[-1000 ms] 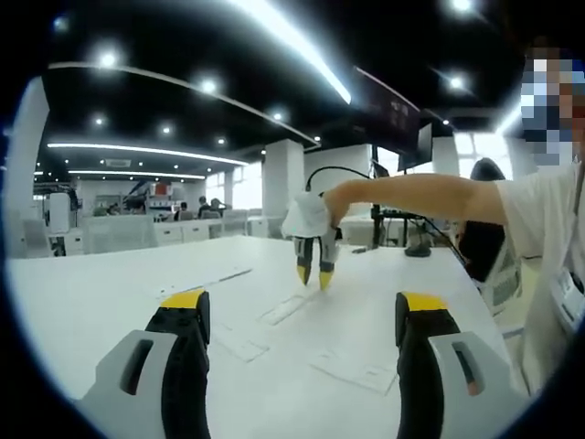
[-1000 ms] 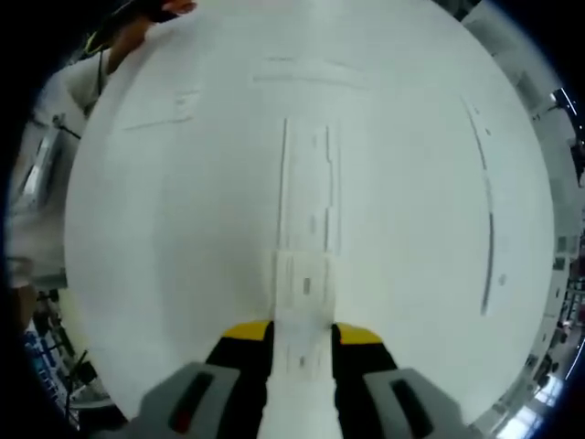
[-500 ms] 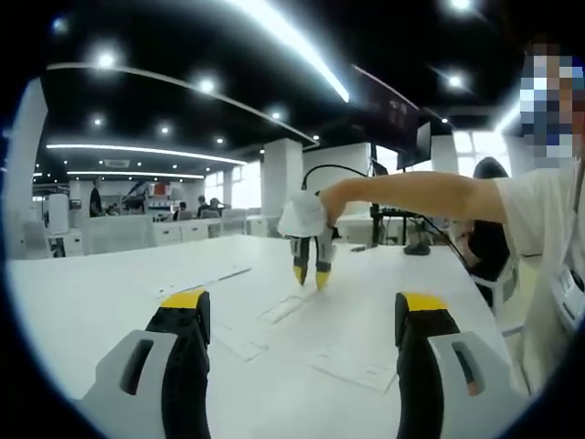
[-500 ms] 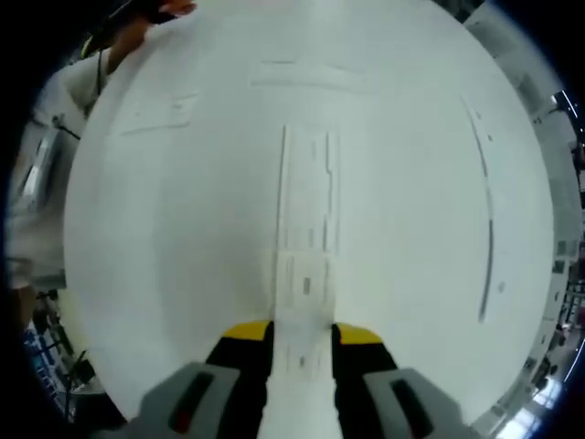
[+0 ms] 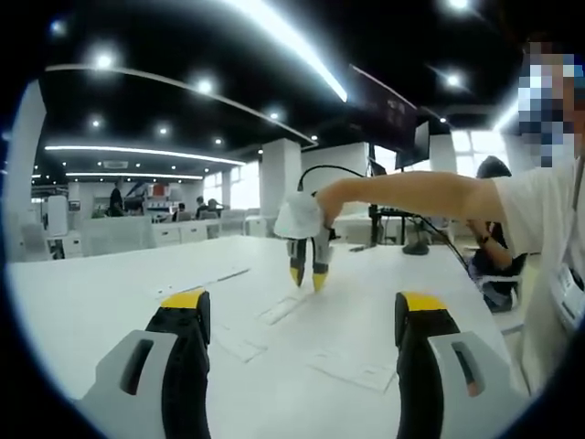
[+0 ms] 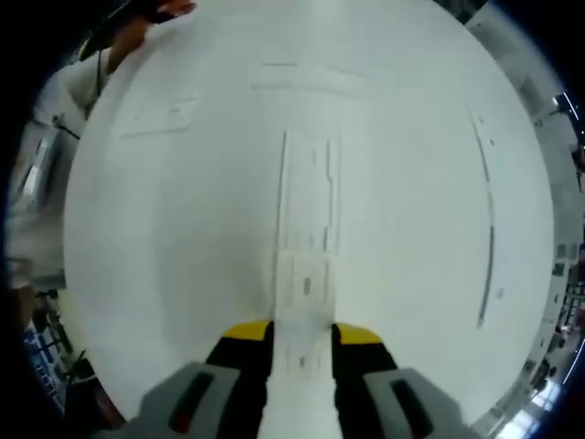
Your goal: Locate the socket holder cover, grip the socket holder cover, clip it into the socket holder slot.
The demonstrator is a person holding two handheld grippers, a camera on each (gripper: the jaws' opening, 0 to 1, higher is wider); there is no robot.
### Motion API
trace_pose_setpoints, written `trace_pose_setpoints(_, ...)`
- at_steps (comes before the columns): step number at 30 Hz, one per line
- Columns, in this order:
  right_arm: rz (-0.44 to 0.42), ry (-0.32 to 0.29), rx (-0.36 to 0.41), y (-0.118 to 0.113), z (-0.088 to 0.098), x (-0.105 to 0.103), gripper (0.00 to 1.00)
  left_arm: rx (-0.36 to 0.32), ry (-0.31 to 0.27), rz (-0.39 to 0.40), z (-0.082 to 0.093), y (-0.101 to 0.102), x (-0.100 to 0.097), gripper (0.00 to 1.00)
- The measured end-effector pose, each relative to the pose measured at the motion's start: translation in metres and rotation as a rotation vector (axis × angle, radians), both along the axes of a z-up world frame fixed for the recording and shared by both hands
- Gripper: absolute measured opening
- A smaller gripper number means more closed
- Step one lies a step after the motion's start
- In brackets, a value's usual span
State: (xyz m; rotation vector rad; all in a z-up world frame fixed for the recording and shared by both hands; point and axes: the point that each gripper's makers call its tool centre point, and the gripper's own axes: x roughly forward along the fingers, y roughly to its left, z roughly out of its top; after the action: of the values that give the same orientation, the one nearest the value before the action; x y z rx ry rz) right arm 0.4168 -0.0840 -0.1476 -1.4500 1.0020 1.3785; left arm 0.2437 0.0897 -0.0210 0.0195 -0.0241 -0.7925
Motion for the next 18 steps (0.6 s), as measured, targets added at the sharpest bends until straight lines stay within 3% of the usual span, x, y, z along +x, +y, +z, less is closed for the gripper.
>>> trace_pose_setpoints(18,0.007,0.002,0.015,0.012,-0.001,-0.003,0.27,0.008,0.001,-0.002,-0.003,-0.002,-0.001,0.81)
